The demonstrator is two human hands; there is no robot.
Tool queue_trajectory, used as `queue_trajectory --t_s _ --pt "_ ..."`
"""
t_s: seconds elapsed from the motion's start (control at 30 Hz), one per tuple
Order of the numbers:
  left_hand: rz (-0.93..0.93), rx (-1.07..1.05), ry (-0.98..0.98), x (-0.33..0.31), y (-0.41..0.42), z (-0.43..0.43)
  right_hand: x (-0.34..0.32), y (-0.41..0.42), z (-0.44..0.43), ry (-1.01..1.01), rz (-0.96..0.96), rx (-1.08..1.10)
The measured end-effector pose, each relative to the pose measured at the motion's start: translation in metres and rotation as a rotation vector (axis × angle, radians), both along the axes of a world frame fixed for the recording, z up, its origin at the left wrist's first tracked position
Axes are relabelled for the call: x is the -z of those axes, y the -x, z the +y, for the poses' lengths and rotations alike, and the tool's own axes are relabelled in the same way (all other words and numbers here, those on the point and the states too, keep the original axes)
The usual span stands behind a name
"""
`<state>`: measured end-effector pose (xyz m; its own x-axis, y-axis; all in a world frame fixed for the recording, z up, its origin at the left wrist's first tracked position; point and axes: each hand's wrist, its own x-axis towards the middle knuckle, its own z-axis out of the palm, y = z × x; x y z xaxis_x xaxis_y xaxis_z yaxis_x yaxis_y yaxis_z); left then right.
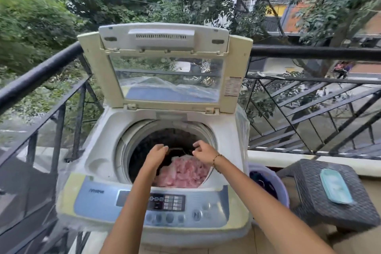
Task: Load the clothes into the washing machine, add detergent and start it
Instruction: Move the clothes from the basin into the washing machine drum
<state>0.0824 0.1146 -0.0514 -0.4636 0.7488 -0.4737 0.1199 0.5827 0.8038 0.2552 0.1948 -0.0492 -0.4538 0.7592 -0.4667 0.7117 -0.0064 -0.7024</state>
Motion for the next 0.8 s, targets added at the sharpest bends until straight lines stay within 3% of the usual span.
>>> queue_trajectory --t_s 0.13,0.37,0.63,0.8 --pt "-0.033 -0.054 -0.064 0.000 -0.017 -0.002 -0.011 -0.016 -0.005 -0.084 0.098 0.042" --pt "-0.076 -0.098 -0.265 -0.029 -0.079 0.012 -0.040 -0.067 0.003 -0.131 0.348 0.308" --pt "-0.295 -0.001 -0.488 -0.067 -0.219 0.047 -0.036 -0.170 0.042 -0.122 0.402 0.443" --pt "-0.326 0.067 -0.418 -0.040 -0.310 0.081 -0.004 -0.254 0.074 -0.048 0.341 0.501"
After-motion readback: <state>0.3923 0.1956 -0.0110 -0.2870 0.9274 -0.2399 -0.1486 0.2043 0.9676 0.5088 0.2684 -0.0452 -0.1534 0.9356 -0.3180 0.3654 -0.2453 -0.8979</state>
